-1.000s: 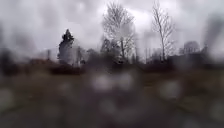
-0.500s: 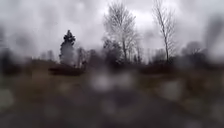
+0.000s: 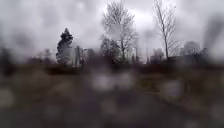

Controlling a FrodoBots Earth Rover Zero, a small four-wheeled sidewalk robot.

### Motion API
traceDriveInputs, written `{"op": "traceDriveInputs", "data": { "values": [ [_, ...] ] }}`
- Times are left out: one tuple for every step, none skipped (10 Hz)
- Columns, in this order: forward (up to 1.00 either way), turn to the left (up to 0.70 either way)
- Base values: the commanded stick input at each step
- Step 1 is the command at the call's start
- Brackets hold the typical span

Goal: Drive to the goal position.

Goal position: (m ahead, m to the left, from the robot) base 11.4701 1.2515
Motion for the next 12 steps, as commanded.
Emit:
{"op": "traceDriveInputs", "data": {
  "values": [
    [1.00,0.00],
    [1.00,0.01],
    [1.00,0.07],
    [1.00,0.38],
    [1.00,0.40],
    [1.00,0.34],
    [1.00,0.25],
    [1.00,0.15],
    [1.00,0.05],
    [1.00,0.00],
    [1.00,0.00],
    [1.00,0.00]
  ]
}}
